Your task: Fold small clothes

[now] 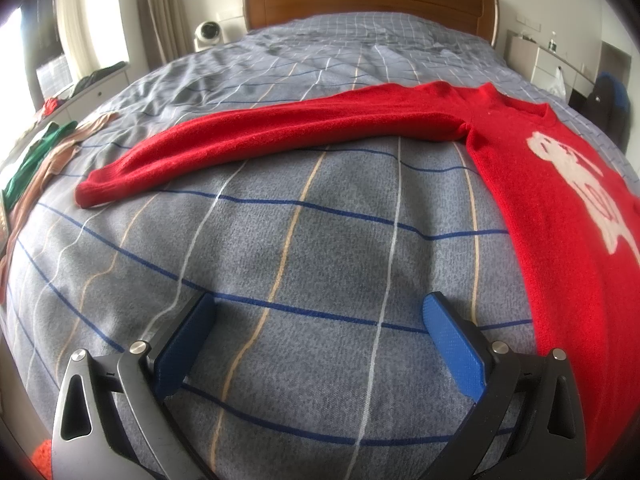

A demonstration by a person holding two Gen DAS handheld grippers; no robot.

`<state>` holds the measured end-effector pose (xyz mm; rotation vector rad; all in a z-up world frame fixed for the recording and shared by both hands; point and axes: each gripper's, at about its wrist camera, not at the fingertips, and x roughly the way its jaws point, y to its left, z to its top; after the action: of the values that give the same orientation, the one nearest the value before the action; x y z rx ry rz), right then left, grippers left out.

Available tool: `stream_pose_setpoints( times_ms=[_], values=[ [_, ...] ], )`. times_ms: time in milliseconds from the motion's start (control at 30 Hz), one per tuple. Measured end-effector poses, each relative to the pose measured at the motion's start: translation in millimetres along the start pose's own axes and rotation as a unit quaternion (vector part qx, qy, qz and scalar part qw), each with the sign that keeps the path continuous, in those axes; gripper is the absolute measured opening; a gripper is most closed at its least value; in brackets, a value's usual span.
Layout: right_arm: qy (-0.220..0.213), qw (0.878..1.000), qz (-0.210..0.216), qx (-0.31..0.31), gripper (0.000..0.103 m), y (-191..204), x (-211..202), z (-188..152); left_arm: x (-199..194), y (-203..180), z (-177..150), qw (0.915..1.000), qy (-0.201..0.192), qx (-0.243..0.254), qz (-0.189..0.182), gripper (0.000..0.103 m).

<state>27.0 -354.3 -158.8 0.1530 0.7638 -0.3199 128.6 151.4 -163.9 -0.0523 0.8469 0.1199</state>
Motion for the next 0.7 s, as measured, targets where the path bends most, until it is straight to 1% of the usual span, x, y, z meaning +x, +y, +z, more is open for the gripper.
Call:
stream_pose_setpoints(
  times_ms=[533,700],
  values=[
    [-0.001,1.0,0.0,0.0,0.103,0,0,-1,-3,2,1,1.0,-0.001,-0.002,0.0,0.103],
    [-0.001,1.0,-0.001,0.0,0.103,1,0,-1,-13,1,-2,0.9998,-0.018,0.002,0.006,0.103]
  ],
)
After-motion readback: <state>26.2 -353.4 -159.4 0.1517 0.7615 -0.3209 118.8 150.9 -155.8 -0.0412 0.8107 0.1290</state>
